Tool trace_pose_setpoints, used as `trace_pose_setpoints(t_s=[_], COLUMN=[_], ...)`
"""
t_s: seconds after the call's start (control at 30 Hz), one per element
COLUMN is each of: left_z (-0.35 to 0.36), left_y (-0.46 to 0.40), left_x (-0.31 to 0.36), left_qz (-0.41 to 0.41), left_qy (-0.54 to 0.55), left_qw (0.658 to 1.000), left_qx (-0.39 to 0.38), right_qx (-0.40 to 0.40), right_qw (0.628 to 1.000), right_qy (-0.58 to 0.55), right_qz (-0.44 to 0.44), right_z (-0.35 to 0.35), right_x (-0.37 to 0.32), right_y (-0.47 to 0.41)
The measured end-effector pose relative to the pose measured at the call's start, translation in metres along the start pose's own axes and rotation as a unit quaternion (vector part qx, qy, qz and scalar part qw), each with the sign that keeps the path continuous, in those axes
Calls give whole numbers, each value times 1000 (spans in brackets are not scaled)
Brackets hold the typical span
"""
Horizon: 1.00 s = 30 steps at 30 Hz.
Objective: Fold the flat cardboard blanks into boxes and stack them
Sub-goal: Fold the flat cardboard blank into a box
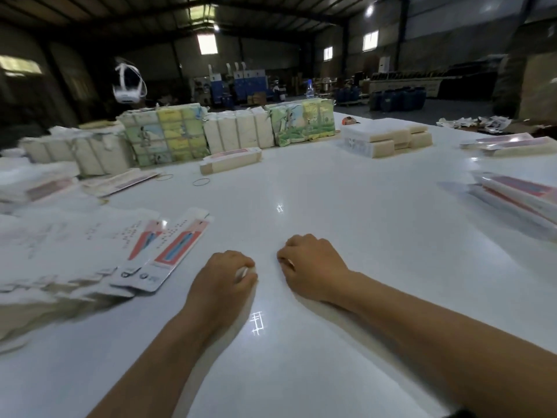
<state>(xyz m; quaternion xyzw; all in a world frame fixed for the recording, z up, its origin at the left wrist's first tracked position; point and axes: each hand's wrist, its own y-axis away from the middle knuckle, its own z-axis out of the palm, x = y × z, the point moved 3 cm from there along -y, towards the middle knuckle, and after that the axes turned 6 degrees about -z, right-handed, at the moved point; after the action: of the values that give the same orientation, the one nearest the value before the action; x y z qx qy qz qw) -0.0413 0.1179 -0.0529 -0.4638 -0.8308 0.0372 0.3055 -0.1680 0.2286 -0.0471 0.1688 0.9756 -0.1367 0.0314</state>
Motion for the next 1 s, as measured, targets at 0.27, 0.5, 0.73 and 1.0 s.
trace_pose_setpoints(t_s=[0.27, 0.5, 0.73, 1.0], left_z=[-33, -70, -61, -71], left_y=[-37, -82, -97, -90], left_x=[-31, -117, -125, -85], left_qz=[-175, -404, -436, -308], left_qy=[102, -172, -133, 25], left_qw=[979, 897, 890, 950], left_qx=[16, -50, -33, 39], right_qx=[39, 60, 65, 43], right_qw=[999, 998, 997, 999], right_qy=[-18, -30, -40, -25], right_qz=[-4, -13, -13, -11], right_z=[14, 16, 16, 19], right_x=[8, 6, 4, 5], right_y=[4, -2, -5, -7])
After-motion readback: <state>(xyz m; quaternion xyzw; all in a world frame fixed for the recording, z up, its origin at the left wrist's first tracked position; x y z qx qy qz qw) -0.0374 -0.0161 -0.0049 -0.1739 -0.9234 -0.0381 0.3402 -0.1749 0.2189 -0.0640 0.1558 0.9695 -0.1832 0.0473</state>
